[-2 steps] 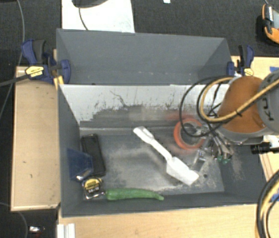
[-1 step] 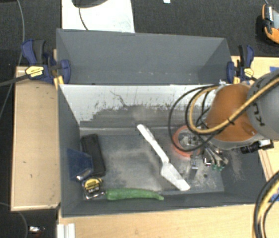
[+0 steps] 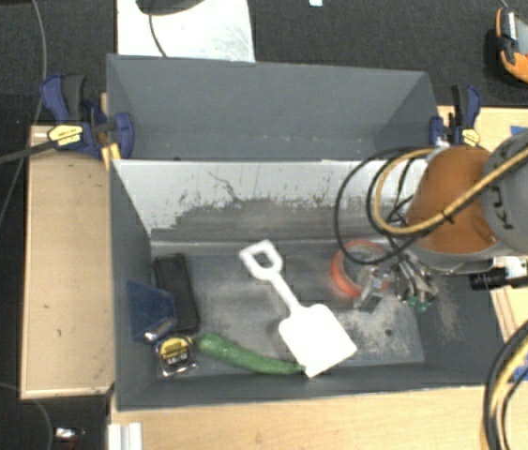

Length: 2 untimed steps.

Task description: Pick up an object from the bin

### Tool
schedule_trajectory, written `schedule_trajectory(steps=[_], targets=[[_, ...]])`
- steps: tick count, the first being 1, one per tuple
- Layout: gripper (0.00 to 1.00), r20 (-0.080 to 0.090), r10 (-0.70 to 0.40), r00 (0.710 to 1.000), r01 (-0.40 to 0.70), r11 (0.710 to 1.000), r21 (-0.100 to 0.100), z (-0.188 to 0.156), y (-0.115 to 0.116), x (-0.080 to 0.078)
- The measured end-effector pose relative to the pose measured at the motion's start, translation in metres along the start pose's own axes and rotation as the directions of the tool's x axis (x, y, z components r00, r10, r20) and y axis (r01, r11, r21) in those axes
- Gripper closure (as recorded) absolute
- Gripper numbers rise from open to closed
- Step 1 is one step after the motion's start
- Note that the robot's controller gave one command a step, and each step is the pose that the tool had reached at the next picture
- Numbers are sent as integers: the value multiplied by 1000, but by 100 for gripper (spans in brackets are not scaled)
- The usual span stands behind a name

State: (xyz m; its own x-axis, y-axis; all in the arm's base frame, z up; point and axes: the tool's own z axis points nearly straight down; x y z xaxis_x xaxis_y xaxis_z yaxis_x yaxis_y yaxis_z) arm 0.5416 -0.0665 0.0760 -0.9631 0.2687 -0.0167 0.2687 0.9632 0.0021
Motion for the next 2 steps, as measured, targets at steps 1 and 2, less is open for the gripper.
schedule_trajectory(steps=[1,2], targets=[[100,0,-1,1000,1,1000,0,0,0,0],[100,2,6,1000,-6,1000,-1,-5,-2,1]])
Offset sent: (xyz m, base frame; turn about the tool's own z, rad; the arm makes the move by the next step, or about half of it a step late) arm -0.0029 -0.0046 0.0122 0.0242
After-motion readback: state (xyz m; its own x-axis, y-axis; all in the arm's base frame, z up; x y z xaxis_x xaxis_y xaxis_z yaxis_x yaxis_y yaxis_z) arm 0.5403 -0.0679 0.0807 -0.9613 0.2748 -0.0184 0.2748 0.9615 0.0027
